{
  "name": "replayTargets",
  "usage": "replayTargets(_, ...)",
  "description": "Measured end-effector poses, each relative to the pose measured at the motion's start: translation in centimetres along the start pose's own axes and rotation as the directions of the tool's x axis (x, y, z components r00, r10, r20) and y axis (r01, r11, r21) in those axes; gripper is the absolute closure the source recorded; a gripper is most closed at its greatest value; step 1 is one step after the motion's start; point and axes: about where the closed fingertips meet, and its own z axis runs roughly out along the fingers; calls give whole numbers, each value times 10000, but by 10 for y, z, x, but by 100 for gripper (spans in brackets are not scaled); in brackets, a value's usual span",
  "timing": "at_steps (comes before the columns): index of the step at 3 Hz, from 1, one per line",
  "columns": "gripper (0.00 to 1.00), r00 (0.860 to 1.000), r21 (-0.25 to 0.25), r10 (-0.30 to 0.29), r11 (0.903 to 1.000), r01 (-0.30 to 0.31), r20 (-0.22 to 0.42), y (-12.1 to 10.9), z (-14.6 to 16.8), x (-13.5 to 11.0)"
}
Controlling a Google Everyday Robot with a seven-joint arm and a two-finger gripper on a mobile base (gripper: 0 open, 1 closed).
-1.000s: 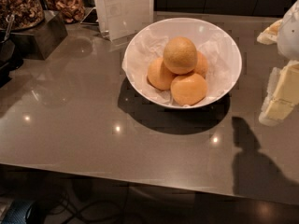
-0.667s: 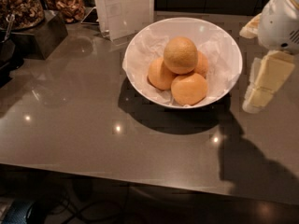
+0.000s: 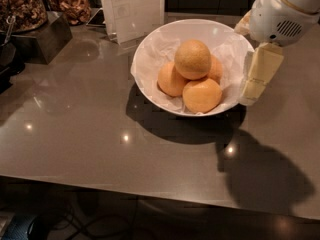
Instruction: Pick orange from white bowl
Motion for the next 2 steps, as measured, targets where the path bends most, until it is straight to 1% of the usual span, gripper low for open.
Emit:
replayTargets(1, 0, 9997, 145, 136, 9998, -139, 212, -3, 0, 0)
replayTargets(2, 0, 9969, 36, -35, 10000, 33, 782, -20, 12, -20)
